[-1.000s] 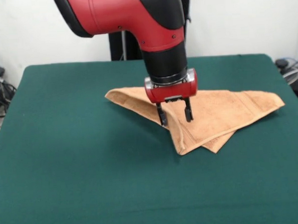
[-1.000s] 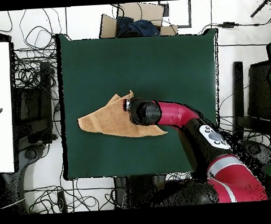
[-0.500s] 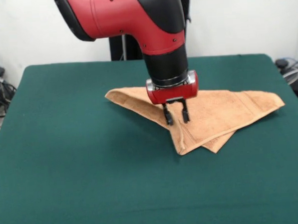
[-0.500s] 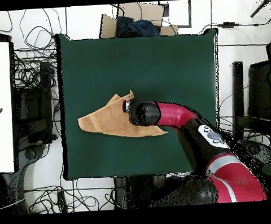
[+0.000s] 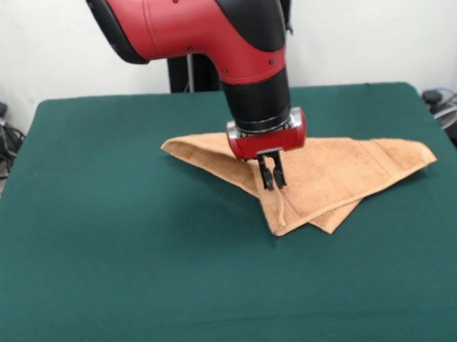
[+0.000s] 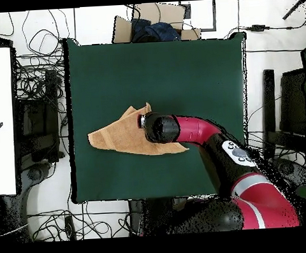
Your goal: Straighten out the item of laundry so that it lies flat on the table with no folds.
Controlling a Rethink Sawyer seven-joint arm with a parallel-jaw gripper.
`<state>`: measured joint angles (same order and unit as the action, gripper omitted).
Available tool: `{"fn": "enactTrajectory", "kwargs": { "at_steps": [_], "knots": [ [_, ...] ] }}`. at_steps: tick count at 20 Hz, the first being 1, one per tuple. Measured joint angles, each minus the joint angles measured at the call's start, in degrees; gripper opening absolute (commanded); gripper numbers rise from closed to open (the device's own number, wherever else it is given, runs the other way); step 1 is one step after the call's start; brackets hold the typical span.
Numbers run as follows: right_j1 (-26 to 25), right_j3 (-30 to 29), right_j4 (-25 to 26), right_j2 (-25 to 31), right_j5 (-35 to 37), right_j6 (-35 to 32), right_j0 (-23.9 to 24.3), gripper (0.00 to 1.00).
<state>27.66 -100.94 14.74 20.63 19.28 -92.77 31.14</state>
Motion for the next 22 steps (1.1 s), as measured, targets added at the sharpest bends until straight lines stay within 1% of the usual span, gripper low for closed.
{"fn": "enactTrajectory", "kwargs": {
  "at_steps": [5, 13, 22],
  "knots": [
    [0.5, 0.0, 0.5, 0.0, 0.0, 0.0, -0.3, 0.0],
    [3.3, -0.8, 0.5, 0.2, 0.0, 0.0, 0.5, 0.0],
    [3.5, -1.0, 0.5, 0.8, 0.0, 0.0, 2.0, 0.0]
  ]
}}
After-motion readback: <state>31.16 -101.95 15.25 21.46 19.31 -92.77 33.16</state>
